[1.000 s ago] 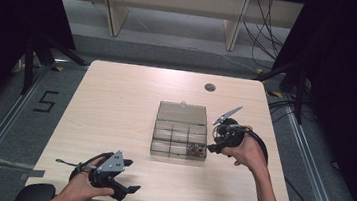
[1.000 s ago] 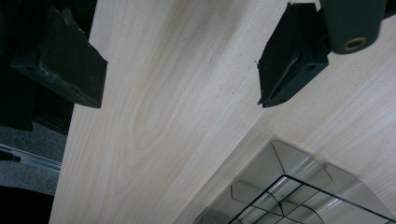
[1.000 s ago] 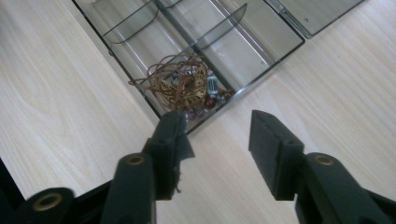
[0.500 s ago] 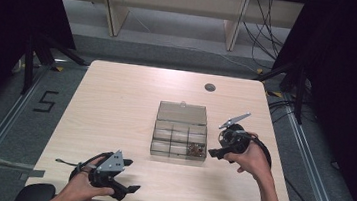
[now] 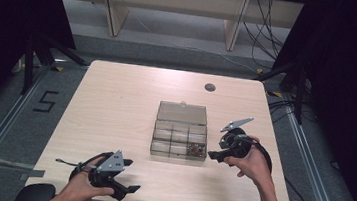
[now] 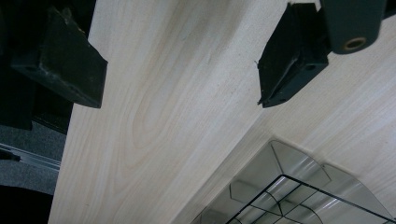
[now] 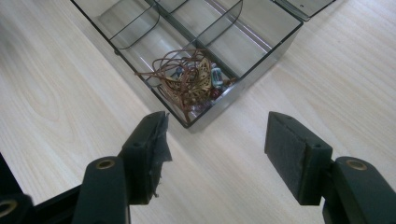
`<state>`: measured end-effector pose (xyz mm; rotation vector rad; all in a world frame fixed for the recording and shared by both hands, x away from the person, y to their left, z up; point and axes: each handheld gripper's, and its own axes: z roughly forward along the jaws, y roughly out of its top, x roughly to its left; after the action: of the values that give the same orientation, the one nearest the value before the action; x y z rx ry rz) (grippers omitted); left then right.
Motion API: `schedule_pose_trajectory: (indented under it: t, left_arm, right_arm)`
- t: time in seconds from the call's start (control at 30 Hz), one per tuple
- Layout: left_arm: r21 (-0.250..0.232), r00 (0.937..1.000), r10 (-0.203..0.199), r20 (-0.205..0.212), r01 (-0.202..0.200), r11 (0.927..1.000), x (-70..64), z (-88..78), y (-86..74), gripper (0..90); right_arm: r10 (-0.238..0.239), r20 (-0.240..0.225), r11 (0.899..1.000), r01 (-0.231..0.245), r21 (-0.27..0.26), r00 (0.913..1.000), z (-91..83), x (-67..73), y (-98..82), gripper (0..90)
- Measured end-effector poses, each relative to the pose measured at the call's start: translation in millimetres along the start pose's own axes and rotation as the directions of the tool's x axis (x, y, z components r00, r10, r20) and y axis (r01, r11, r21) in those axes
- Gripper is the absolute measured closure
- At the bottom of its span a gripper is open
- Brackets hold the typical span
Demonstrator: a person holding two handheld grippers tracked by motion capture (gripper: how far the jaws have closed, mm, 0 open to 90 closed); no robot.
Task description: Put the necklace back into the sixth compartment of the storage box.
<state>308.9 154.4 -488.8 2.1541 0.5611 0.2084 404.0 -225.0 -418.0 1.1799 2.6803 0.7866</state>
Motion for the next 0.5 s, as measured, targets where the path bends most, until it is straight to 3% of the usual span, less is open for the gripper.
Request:
schedule_pose_trajectory:
  t: [0.03, 0.1, 0.17, 0.23, 0.27, 0.33, 0.4, 0.47, 0.5]
  left_arm:
    - [0.000, 1.0000, 0.000, 0.000, 0.000, 1.0000, 0.0, 0.0, 0.0, 15.1]
    - [0.000, 1.0000, -0.001, -0.001, 0.001, 1.0000, 0.0, 0.0, 0.0, 15.1]
    - [0.000, 1.0000, -0.001, -0.001, 0.001, 1.0000, 0.0, 0.0, 0.0, 15.1]
    - [0.000, 1.0000, -0.001, -0.001, 0.001, 1.0000, -0.1, 0.1, 0.0, 15.1]
    - [0.001, 1.0000, 0.000, -0.001, 0.000, 1.0000, -0.1, 0.1, 0.0, 15.1]
    - [0.000, 1.0000, -0.001, -0.001, 0.001, 1.0000, -0.2, 0.1, 0.0, 15.1]
    - [0.001, 0.9999, 0.010, 0.002, -0.010, 0.9999, 0.7, 0.1, 0.3, 15.0]
    - [0.008, 1.0000, 0.004, 0.007, -0.004, 1.0000, 0.5, -0.2, 0.3, 15.1]
    - [0.007, 1.0000, 0.000, 0.004, 0.000, 1.0000, 0.1, -0.1, 0.2, 15.1]
  right_arm:
    - [0.012, 0.006, 1.000, -0.012, 0.003, 0.9999, 0.4, 0.8, -0.4, 39.7]
    - [-0.013, -0.011, 1.000, 0.013, -0.010, 0.9999, 1.1, 0.1, -1.9, 39.6]
    - [0.005, -0.006, 1.000, -0.005, -0.005, 1.0000, 0.9, 2.0, -3.2, 39.6]
    - [-0.018, -0.023, 0.999, 0.018, -0.029, 0.9996, 2.6, 1.5, -4.5, 39.6]
    - [0.019, -0.025, 1.000, -0.019, -0.009, 0.9995, 1.5, 4.2, -5.1, 39.6]
    - [-0.016, -0.024, 0.999, 0.015, -0.032, 0.9996, 3.2, 2.3, -6.0, 39.5]
    - [0.019, -0.023, 1.000, -0.019, -0.017, 0.9996, 2.6, 5.6, -6.8, 39.4]
    - [-0.015, -0.031, 0.999, 0.014, -0.038, 0.9994, 3.0, 4.6, -7.5, 39.3]
    - [-0.007, -0.022, 0.999, 0.006, -0.042, 0.9997, 3.1, 5.4, -8.1, 39.2]
